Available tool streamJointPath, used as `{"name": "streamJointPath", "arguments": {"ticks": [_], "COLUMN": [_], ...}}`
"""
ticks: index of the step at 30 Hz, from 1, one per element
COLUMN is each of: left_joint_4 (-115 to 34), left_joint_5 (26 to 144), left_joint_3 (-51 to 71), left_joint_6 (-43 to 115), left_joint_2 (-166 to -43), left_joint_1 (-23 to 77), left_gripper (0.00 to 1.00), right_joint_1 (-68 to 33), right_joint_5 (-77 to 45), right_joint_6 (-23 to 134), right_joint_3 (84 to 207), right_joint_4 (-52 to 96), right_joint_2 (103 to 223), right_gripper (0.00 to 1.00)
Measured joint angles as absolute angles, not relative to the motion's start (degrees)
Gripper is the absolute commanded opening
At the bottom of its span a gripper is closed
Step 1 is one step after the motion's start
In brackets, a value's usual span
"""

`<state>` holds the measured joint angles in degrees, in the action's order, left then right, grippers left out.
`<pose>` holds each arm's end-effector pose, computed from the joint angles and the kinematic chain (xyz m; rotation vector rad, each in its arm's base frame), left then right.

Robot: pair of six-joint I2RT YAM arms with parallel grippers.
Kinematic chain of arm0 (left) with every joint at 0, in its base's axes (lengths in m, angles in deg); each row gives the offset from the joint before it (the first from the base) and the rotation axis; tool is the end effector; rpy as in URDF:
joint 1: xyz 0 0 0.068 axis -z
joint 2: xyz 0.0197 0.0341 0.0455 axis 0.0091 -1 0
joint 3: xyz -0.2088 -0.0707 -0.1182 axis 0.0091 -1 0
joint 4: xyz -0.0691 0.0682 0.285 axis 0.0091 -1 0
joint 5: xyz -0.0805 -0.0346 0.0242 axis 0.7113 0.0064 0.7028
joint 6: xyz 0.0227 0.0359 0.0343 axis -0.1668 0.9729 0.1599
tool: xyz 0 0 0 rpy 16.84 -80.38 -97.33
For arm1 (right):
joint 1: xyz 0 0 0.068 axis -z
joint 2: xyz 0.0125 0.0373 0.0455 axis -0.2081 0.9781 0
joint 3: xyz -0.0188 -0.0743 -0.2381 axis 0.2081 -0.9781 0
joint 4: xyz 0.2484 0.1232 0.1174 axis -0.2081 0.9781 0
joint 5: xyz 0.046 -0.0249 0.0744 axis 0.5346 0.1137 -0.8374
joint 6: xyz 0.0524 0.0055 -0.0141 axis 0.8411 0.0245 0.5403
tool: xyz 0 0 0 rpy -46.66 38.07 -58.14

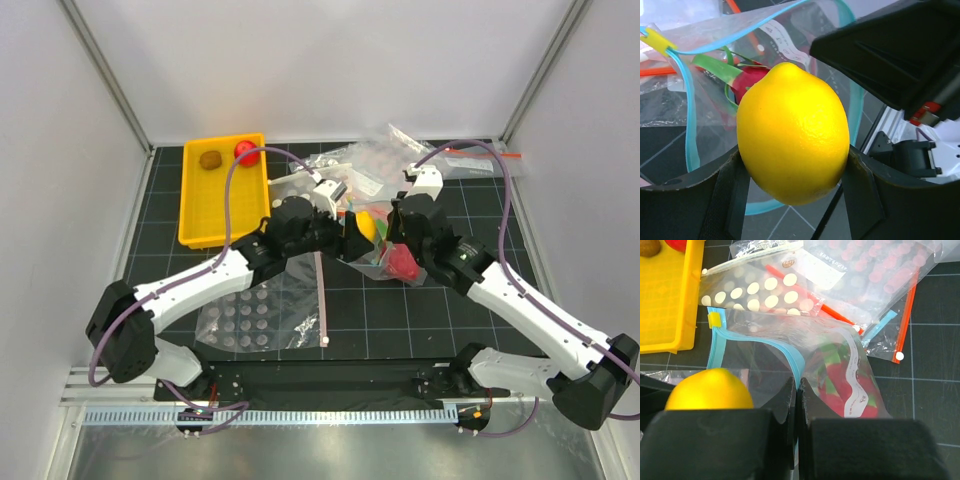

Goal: Place the food in the zip-top bag and seal the zipper
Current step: Place the fake fruit in the zipper food storage bag.

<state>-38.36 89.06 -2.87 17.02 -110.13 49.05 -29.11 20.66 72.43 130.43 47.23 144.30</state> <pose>0.2430 -0.2863 0.2709 0.4736 1.9639 -1.1166 0.2310 0.1779 0.3266 0.0121 1.9975 0.2021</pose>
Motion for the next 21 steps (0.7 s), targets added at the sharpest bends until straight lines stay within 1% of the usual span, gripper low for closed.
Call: {"name": "streamJointPath", "arguments": {"ticks": [1, 2, 3, 4, 6, 8, 16, 21], "left_joint_4": [-38.9, -39.5, -40.0, -40.7, -41.7, -42.8, -45.0, -46.6], "left_joint_5": [89.0, 89.0, 88.8, 88.6, 88.6, 88.3, 87.5, 84.8], "left_joint_3": [-2.2, -1.5, -1.0, -0.6, -0.3, 0.0, 0.9, 0.6], "left_joint_6": [17.3, 17.6, 17.8, 17.9, 18.3, 18.5, 19.3, 19.7], "left_joint_2": [-111.0, -111.8, -112.5, -113.2, -114.1, -114.5, -114.7, -111.4], "left_joint_1": [49.0, 49.0, 49.0, 49.0, 49.1, 49.1, 49.1, 49.1], "left_gripper": [0.46, 0.52, 0.65, 0.71, 0.87, 0.99, 1.0, 1.0], "right_joint_1": [-29.1, -29.1, -29.1, -29.1, -29.1, -29.1, -29.1, -29.1], "right_joint_5": [20.7, 20.7, 20.6, 20.6, 20.5, 20.4, 20.2, 20.2], "right_joint_6": [72.4, 72.5, 72.6, 72.6, 72.7, 72.7, 72.8, 72.8], "right_joint_3": [130.4, 130.3, 130.3, 130.2, 130.2, 130.1, 130.0, 129.9], "right_joint_4": [47.1, 47.0, 46.9, 46.9, 46.7, 46.6, 46.6, 46.6], "right_joint_2": [144.2, 144.1, 144.1, 144.0, 144.0, 144.0, 143.6, 143.6], "right_gripper": [0.01, 0.01, 0.01, 0.01, 0.01, 0.01, 0.01, 0.01]}}
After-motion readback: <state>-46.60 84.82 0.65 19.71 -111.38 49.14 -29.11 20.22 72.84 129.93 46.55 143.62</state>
